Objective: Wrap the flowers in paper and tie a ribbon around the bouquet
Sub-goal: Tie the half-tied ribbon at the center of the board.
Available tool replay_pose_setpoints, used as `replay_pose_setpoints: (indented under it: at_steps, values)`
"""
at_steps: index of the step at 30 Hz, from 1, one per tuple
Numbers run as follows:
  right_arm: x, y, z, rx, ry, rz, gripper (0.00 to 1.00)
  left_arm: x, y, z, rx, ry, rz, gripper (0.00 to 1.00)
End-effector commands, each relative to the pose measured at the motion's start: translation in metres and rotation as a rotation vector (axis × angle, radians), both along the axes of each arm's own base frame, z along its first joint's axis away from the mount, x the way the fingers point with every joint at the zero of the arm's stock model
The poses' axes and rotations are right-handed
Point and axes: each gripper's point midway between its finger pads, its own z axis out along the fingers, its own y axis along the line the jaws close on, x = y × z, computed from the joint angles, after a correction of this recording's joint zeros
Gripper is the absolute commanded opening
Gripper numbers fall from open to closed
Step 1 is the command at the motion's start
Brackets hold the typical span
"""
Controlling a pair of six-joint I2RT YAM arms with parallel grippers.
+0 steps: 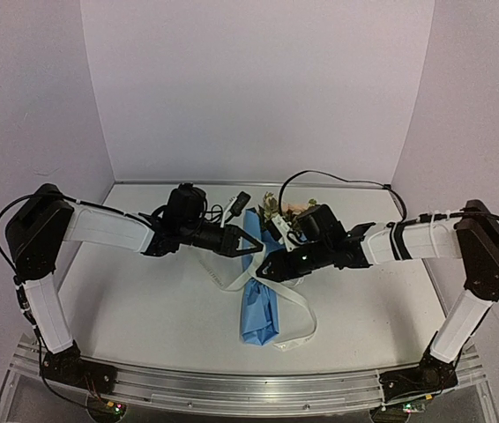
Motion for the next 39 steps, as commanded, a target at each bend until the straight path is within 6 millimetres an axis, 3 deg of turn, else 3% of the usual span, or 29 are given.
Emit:
replay_pose_setpoints:
  at_steps: [1,10,18,24,28,34,39]
  values:
    - [0.000,0.013,0.010,0.031,-0.034,0.026,0.40,0.008,-0.006,0.023,-0.056,-0.038,-0.011,0.00]
    - [0.001,0.014,-0.001,0.003,-0.029,0.006,0.34,0.012,-0.002,0.026,-0.052,-0.041,-0.002,0.00]
    - [-0.003,0.007,0.000,-0.016,-0.021,-0.032,0.10,0.011,0.001,0.022,-0.042,-0.032,-0.003,0.00]
    - [-0.023,0.000,0.008,-0.032,0.008,-0.028,0.04,0.015,0.012,0.009,-0.002,-0.010,0.039,0.00]
    - [-0.031,-0.013,0.006,-0.046,0.034,-0.064,0.00,0.013,0.018,0.005,0.006,-0.006,0.050,0.00]
    - [-0.039,-0.050,-0.006,-0.191,0.063,-0.150,0.00,0.010,0.032,-0.010,0.036,0.025,0.066,0.00]
    - [-0.051,-0.066,-0.018,-0.260,0.116,-0.161,0.00,0.008,0.044,-0.017,0.050,0.040,0.085,0.00]
